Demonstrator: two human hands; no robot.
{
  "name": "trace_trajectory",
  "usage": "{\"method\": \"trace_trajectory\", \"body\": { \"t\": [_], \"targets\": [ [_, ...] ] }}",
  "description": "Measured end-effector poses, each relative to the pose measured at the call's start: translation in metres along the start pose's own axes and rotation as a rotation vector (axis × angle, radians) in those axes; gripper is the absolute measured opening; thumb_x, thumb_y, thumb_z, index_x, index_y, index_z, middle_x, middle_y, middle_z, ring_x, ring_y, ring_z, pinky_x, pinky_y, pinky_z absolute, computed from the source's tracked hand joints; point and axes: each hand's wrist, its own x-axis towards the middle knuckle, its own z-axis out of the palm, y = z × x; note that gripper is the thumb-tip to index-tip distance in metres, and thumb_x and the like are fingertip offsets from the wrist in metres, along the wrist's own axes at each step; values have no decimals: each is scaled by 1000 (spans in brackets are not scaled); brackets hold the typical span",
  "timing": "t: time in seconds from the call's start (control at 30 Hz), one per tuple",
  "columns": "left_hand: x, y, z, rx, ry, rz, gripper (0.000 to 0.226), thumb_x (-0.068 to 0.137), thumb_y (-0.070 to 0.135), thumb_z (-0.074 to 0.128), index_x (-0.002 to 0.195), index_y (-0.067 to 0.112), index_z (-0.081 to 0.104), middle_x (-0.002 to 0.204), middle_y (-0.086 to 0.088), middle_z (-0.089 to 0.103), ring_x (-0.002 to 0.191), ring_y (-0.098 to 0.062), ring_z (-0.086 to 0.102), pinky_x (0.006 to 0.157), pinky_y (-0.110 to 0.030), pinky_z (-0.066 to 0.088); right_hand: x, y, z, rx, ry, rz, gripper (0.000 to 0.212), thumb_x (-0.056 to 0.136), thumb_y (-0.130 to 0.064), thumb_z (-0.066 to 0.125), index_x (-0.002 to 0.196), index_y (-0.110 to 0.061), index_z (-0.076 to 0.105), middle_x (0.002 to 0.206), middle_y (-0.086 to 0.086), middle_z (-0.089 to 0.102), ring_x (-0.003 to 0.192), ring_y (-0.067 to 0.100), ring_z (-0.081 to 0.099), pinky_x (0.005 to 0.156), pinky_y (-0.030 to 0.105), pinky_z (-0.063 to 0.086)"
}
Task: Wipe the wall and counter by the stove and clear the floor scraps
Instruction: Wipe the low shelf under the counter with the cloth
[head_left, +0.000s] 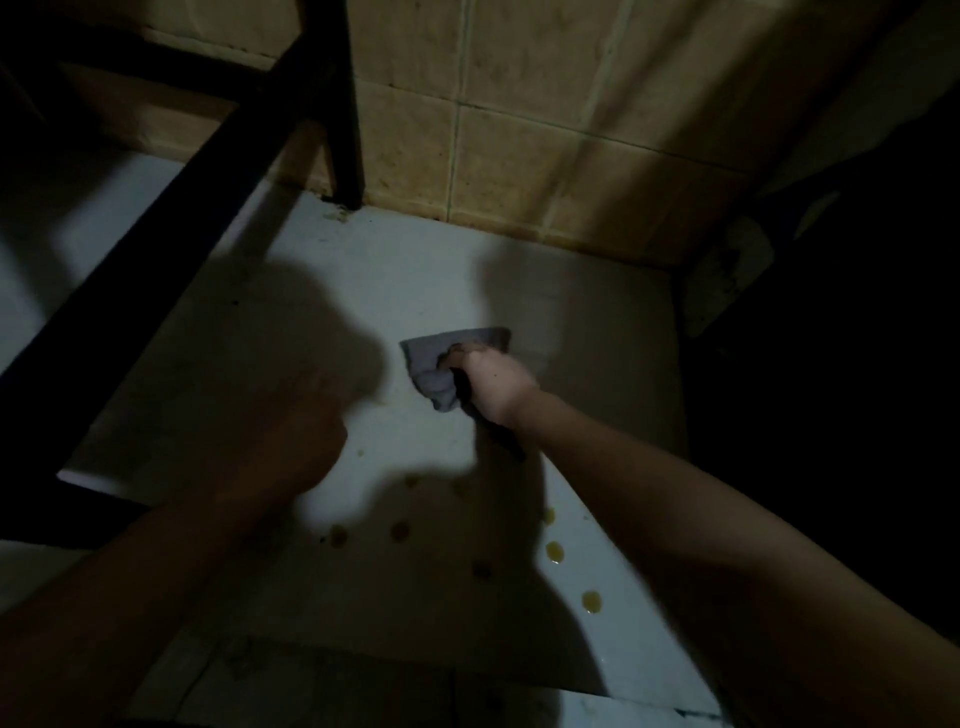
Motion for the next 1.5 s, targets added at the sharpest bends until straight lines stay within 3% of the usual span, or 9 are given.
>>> {"method": "trace_trajectory", "body": {
  "t": [0.13,0.27,0.43,0.57,0.83,0.9,1.03,1.23,1.5],
  "targets": [
    [2,12,-7,-34,-19,46,45,97,20,41,141,17,41,146,-13,39,137,-29,32,115,-44,26,-29,38,-4,139,161,189,31,87,-9,50,112,5,62,106,21,59,102,37,56,90,45,46],
    [-1,23,-10,-80,52,68,43,95,18,47,137,12,46,142,-15,43,132,-31,38,112,-44,28,-62,73,-7,79,164,333,34,97,-11,41,128,-10,54,136,12,51,124,30,47,106,37,34],
    [-9,34,-6,-123,32,65,41,96,15,46,136,8,47,141,-19,43,129,-33,41,110,-42,30,-93,91,8,123,261,542,40,99,-7,36,138,-6,44,143,16,44,131,33,40,111,37,26],
    [-12,36,-4,-144,5,51,42,97,14,44,138,7,44,144,-20,40,132,-33,38,112,-41,26,-104,73,20,-3,287,621,39,101,-8,28,135,-8,45,138,17,48,126,35,45,107,41,34],
    [-32,23,1,-160,8,80,46,98,11,43,143,5,36,151,-18,31,141,-31,26,118,-38,14,-89,16,23,-48,128,473,33,99,-4,32,128,-8,47,123,16,56,109,31,58,93,44,49],
    [-39,16,-1,-156,21,49,43,98,13,43,141,5,39,148,-17,36,138,-30,31,115,-37,18,-79,-2,23,-71,112,435,33,98,-5,34,129,-6,46,122,17,55,109,33,58,89,45,50],
    [-60,1,-5,-63,35,26,39,98,22,41,137,15,45,143,-11,42,132,-27,39,113,-40,26,-56,-38,28,-74,99,372,36,97,-4,36,132,-5,43,127,19,51,117,35,51,94,44,44],
    [-91,-26,0,-2,61,49,41,97,22,40,138,16,40,142,-7,41,129,-24,40,106,-32,28,-15,-82,39,-105,62,260,46,95,-3,38,141,-5,33,131,23,47,123,40,45,100,52,41],
    [-96,-34,4,-64,36,56,40,96,16,40,136,12,41,137,-8,43,123,-25,43,99,-33,36,0,-92,42,-101,57,62,36,87,-6,48,122,-14,54,123,16,54,114,37,51,91,47,48]
  ]
}}
